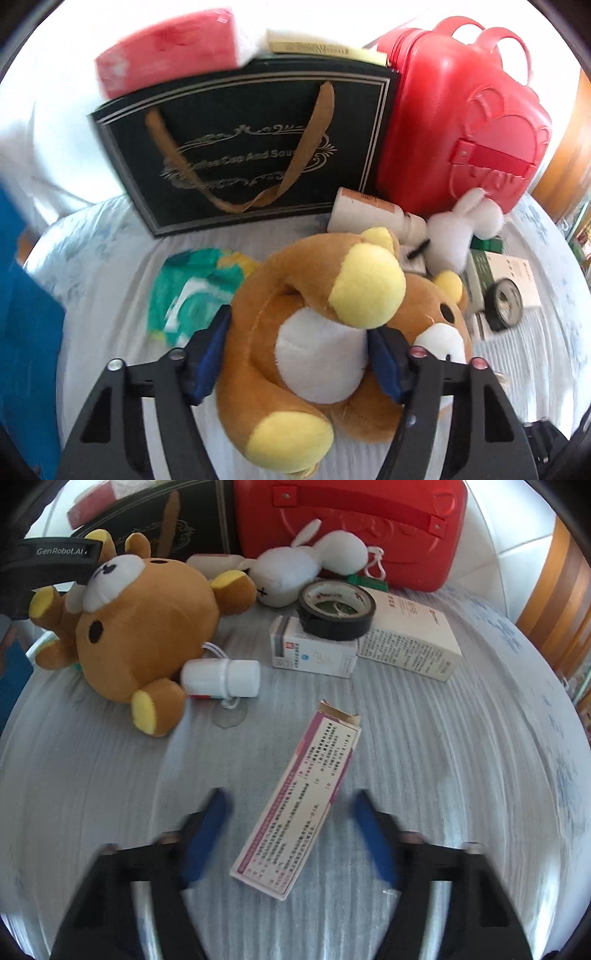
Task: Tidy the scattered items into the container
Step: 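Grasp the brown plush bear with the left gripper while the right gripper grasps the pink-white medicine box, then lift the brown bear with the left gripper toward the crate while the right gripper carries the pink-white box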
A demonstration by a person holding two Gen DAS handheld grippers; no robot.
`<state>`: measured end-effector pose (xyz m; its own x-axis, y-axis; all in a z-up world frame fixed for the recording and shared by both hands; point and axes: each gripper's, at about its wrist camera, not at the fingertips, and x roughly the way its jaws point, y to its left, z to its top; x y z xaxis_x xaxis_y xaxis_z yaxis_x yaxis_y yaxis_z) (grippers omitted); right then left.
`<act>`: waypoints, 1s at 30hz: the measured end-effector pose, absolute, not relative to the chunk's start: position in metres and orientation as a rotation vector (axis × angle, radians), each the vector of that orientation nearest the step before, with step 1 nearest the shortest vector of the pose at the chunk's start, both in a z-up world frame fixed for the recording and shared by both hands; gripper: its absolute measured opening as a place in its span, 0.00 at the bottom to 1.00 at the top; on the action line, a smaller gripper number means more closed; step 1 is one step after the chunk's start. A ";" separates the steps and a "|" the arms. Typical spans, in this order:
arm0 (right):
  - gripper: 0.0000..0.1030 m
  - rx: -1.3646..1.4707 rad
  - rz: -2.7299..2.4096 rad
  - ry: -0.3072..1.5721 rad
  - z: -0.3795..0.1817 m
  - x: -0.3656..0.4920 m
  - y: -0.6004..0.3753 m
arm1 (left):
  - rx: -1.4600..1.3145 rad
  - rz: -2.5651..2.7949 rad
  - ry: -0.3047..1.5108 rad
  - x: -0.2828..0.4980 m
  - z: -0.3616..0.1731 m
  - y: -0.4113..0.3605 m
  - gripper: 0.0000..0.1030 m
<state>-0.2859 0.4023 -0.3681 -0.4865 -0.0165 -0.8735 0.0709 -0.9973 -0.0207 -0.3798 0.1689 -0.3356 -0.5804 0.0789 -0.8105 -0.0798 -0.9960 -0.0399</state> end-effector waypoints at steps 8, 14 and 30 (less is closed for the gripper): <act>0.27 1.616 -2.609 0.009 -0.360 -0.258 0.396 | -1.363 2.716 -0.181 -0.290 -0.324 0.143 0.58; 0.27 1.647 -2.587 0.006 -0.354 -0.229 0.394 | -1.383 2.722 -0.249 -0.248 -0.320 0.124 0.57; 0.27 1.618 -2.594 0.006 -0.303 -0.154 0.382 | -1.370 2.708 -0.194 -0.168 -0.282 0.105 0.55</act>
<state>-0.1537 0.3823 -0.3028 -0.4373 -0.0688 -0.8967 0.0732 -0.9965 0.0408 -0.1677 0.1049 -0.2819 -0.5901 0.1463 -0.7940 -0.0315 -0.9869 -0.1584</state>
